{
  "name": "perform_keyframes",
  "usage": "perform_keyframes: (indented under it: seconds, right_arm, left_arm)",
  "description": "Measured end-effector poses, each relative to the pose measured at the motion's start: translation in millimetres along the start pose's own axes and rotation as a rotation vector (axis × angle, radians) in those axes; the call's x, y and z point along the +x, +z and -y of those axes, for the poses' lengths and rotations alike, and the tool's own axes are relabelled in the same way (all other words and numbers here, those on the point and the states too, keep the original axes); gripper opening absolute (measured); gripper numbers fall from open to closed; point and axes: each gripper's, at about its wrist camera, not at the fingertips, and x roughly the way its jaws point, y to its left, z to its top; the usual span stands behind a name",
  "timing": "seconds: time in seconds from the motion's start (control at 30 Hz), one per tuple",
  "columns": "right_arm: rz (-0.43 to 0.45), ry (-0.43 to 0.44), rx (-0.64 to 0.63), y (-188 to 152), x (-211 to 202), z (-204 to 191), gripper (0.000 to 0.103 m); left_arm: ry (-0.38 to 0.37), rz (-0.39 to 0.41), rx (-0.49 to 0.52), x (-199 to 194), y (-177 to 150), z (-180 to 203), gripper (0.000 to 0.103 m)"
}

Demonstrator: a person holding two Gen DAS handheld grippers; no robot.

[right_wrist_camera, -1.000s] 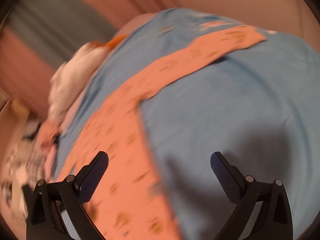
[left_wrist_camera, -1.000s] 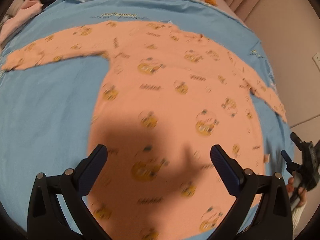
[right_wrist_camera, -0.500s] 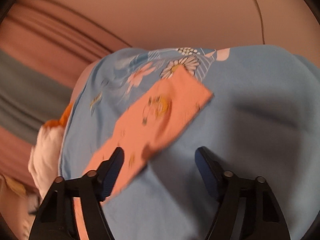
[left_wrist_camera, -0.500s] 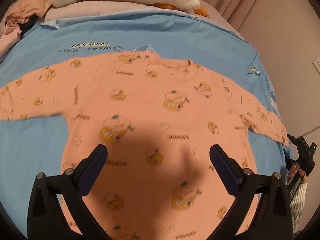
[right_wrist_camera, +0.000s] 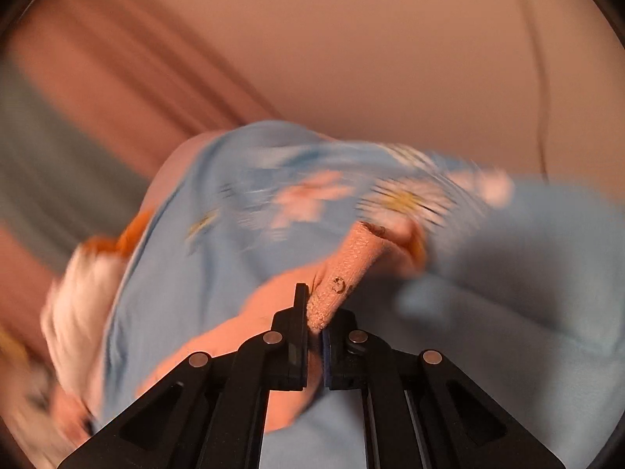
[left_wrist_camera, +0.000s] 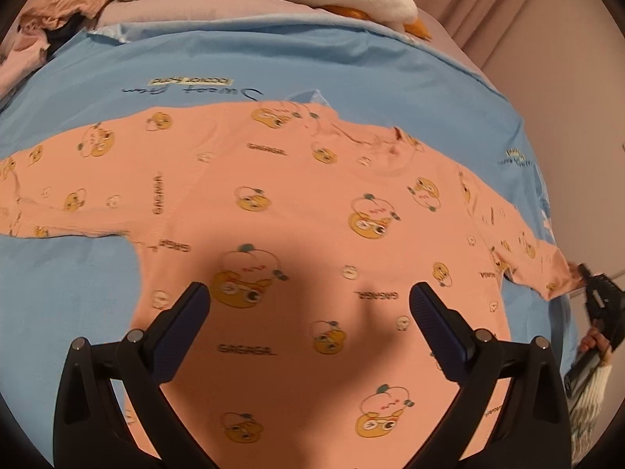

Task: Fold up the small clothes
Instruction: 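Fold the grasped sleeve across the shirt body with the right gripper, release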

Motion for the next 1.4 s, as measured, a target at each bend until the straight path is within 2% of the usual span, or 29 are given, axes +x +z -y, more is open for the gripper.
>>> perform_keyframes:
  seconds: [0.2, 0.3, 0.33, 0.47, 0.6, 0.7, 0.73, 0.8, 0.83, 0.87, 0.93, 1.0, 1.03, 1.1, 1.13, 1.2, 1.27, 1.33, 1.4]
  right_arm:
    - [0.003, 0.108, -0.392, -19, -26, -153, 0.007]
    - [-0.008, 0.153, -0.572, -50, -27, -227, 0.007]
    - [-0.015, 0.164, -0.656, -70, -27, -257, 0.007]
    - [-0.045, 0.188, -0.876, -141, -16, -318, 0.007]
    - [-0.088, 0.198, -1.107, -224, 3, -355, 0.007]
    - [-0.112, 0.166, -1.248, -275, 18, -376, 0.007]
    - [-0.151, 0.174, -1.293, -291, 24, -377, 0.007]
    - [-0.22, 0.164, -1.389, -322, 35, -380, 0.016]
    - [-0.221, 0.136, -1.448, -338, 40, -379, 0.029]
    - [-0.212, 0.136, -1.47, -342, 38, -376, 0.035]
    - [-0.226, 0.234, -1.46, -339, 23, -371, 0.035]
    - [-0.273, 0.358, -1.387, -329, 9, -368, 0.036]
    - [-0.309, 0.435, -1.301, -314, 1, -361, 0.037]
    - [-0.339, 0.51, -1.164, -291, -4, -348, 0.046]
    - [-0.34, 0.536, -1.056, -266, -7, -332, 0.049]
    - [-0.338, 0.516, -0.911, -231, -4, -306, 0.05]
    - [-0.335, 0.414, -0.786, -200, 10, -276, 0.05]
    - [-0.332, 0.298, -0.739, -185, 24, -255, 0.049]
    - [-0.333, 0.262, -0.713, -178, 34, -239, 0.047]
  left_arm:
    - [-0.014, 0.027, -0.069, -20, 0, -34, 0.102]
    - [-0.014, 0.041, -0.104, -31, -2, -55, 0.102]
    - [-0.012, 0.048, -0.121, -36, -2, -66, 0.102]
    - [0.005, 0.078, -0.175, -50, -1, -100, 0.102]
    - [0.039, 0.1, -0.222, -60, -1, -132, 0.102]
    - [0.057, 0.102, -0.254, -63, -1, -148, 0.102]
    - [0.066, 0.104, -0.268, -63, -2, -155, 0.102]
    - [0.073, 0.101, -0.287, -64, -2, -162, 0.102]
    - [0.074, 0.101, -0.292, -64, -3, -165, 0.102]
    - [0.073, 0.104, -0.297, -65, -3, -167, 0.102]
    - [0.074, 0.111, -0.297, -67, -3, -169, 0.102]
    - [0.065, 0.109, -0.296, -66, -1, -166, 0.102]
    - [0.049, 0.109, -0.286, -65, 1, -161, 0.102]
    - [0.028, 0.116, -0.255, -62, 5, -151, 0.102]
    - [0.012, 0.116, -0.229, -60, 8, -142, 0.102]
    - [-0.026, 0.112, -0.178, -53, 14, -121, 0.101]
    - [-0.066, 0.104, -0.125, -44, 20, -98, 0.098]
    - [-0.105, 0.089, -0.069, -34, 24, -76, 0.093]
    - [-0.143, 0.061, -0.021, -19, 28, -55, 0.077]
